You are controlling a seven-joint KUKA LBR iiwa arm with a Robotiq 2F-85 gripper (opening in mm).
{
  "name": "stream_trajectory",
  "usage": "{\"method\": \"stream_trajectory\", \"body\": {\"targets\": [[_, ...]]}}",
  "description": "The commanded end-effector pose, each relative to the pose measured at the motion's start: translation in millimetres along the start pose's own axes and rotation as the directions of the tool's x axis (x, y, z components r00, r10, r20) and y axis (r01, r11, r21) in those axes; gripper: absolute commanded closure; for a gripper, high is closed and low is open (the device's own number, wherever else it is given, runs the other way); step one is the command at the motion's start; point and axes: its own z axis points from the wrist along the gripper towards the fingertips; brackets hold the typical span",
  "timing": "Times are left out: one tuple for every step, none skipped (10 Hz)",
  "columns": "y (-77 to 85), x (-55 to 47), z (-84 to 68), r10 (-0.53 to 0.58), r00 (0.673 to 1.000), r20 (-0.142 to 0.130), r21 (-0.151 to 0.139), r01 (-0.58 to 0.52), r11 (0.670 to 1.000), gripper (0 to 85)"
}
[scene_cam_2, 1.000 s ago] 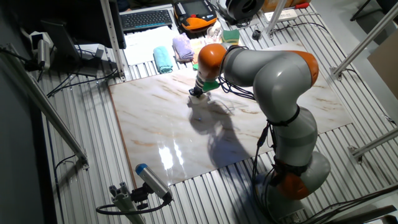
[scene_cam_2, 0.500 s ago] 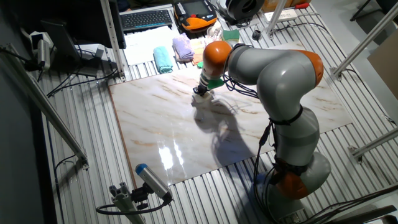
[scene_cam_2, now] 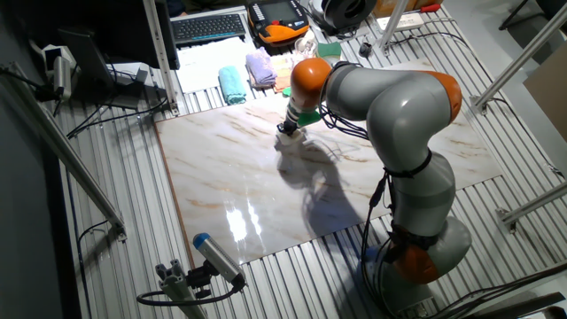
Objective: Clean the tabletop with a sponge
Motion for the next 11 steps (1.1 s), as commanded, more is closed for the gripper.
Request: {"method": "stream_trajectory", "body": {"targets": [[0.0,-0.1,0.7,-0.002,1.000,0.001,0.002,0.002,1.000,85.0],[0.0,-0.1,1.3,-0.003,1.000,0.005,0.008,0.003,1.000,85.0],[0.2,-0.4,2.0,-0.002,1.000,0.009,0.011,0.002,1.000,85.0],[0.5,-0.9,1.9,-0.010,1.000,0.015,0.034,0.009,0.999,85.0],[0.4,-1.3,1.6,-0.011,1.000,0.015,0.034,0.011,0.999,85.0],[0.7,-1.8,1.9,-0.011,1.000,0.018,0.034,0.011,0.999,85.0],[1.0,-2.5,2.2,-0.017,1.000,0.024,0.053,0.016,0.998,85.0],[1.3,-3.1,2.9,-0.020,0.999,0.028,0.059,0.019,0.998,85.0],[2.4,-4.2,5.0,-0.020,0.999,0.033,0.059,0.018,0.998,85.0],[3.5,-5.4,7.2,-0.017,0.999,0.039,0.059,0.015,0.998,85.0],[4.6,-6.7,7.7,-0.014,0.999,0.044,0.061,0.012,0.998,85.0]]}}
